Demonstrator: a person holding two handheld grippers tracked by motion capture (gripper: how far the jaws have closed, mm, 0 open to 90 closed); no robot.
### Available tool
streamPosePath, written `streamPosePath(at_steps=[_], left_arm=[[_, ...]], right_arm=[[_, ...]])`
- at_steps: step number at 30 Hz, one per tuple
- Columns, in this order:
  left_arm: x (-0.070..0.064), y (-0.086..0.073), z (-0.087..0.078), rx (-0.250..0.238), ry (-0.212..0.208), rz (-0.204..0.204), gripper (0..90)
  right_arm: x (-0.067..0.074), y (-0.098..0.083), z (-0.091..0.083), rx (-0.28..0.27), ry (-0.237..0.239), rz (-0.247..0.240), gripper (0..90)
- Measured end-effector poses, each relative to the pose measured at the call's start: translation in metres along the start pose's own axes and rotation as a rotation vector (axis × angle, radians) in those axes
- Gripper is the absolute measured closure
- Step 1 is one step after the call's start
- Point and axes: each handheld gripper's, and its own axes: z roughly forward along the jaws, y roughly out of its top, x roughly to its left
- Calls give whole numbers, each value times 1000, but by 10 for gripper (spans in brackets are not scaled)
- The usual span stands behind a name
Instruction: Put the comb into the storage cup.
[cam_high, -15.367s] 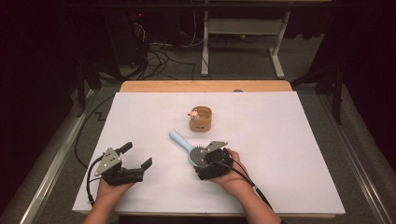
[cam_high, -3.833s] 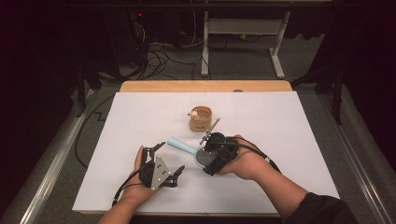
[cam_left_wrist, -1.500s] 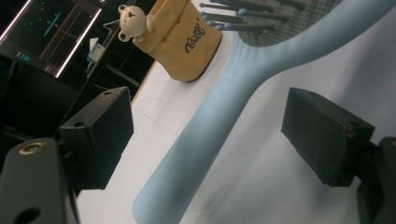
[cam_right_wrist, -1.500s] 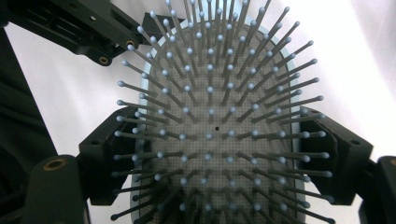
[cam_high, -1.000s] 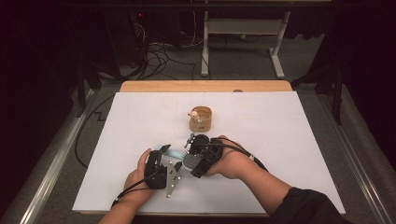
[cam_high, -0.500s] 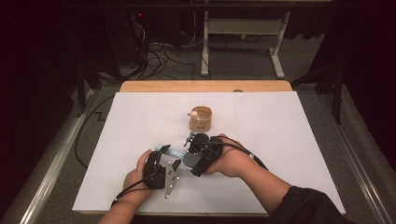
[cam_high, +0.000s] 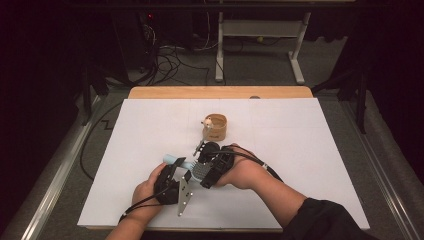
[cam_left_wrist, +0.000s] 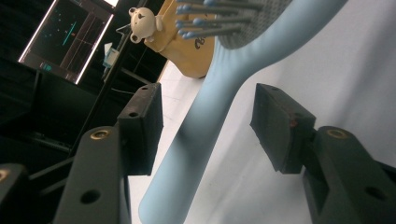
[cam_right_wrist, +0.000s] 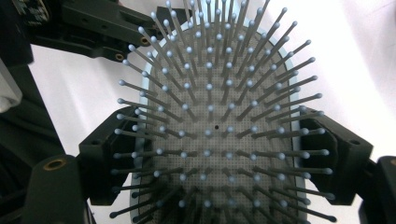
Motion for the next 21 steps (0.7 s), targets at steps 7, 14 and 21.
streamPosePath(at_steps=[7, 14, 21], left_arm=[[-2, 1, -2, -24, 12, 36, 533], [-3, 2, -2, -23, 20, 61, 575], [-4, 2, -2, -25, 23, 67, 605]], right_arm=[[0, 4, 0, -3, 8, -2, 208], [1, 7, 3, -5, 16, 2, 208], [1, 9, 3, -12, 17, 0, 208]])
